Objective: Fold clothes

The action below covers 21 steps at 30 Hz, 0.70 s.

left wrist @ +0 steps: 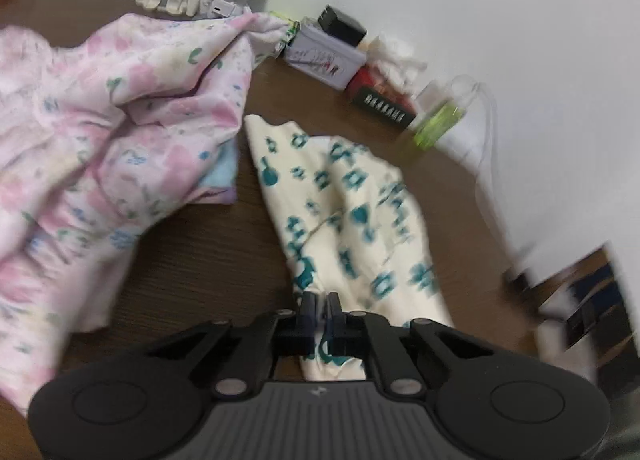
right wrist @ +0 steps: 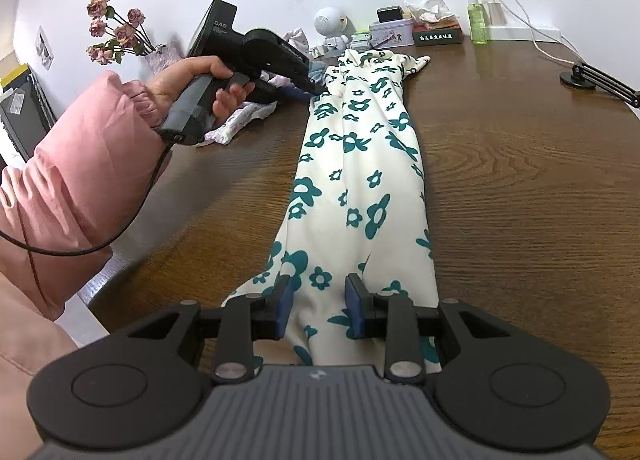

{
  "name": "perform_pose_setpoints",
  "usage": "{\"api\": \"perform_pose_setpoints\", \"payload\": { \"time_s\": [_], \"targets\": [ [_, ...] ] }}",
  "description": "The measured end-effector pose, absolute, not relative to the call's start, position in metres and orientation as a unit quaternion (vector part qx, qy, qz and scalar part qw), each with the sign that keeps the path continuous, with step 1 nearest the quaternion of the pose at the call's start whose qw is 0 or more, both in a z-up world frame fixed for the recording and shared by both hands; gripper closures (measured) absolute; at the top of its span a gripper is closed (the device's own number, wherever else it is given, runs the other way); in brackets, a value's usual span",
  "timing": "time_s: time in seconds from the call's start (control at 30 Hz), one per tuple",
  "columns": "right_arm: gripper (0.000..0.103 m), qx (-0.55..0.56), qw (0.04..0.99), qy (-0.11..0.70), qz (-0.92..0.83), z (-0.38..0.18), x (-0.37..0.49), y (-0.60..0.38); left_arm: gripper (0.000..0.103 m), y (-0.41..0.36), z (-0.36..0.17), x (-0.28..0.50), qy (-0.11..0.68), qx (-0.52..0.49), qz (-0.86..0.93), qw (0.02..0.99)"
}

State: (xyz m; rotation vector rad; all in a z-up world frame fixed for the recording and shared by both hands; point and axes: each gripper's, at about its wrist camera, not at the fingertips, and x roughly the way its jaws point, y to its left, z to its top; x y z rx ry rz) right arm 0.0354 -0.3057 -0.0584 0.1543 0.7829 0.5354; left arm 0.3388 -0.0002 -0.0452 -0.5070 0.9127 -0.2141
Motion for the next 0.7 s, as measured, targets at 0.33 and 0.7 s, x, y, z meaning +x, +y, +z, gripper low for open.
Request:
{"api": "perform_pose_setpoints", "payload": {
  "time_s": [0.33, 0.7],
  "targets": [
    [0.074, 0.076, 0.887, 0.375, 0.26, -0.058, 0.034, -0.306, 0.103, -0.018, -0.064, 0.354, 0.38, -0.234, -0.09, 0.89],
    [0.059, 0.09, 0.886, 0.361, 0.276, -0.049, 0.031, -0.31, 0.06, -0.009, -0.015, 0.297, 0.34, -0.148, -0.159, 0.915]
  ]
}}
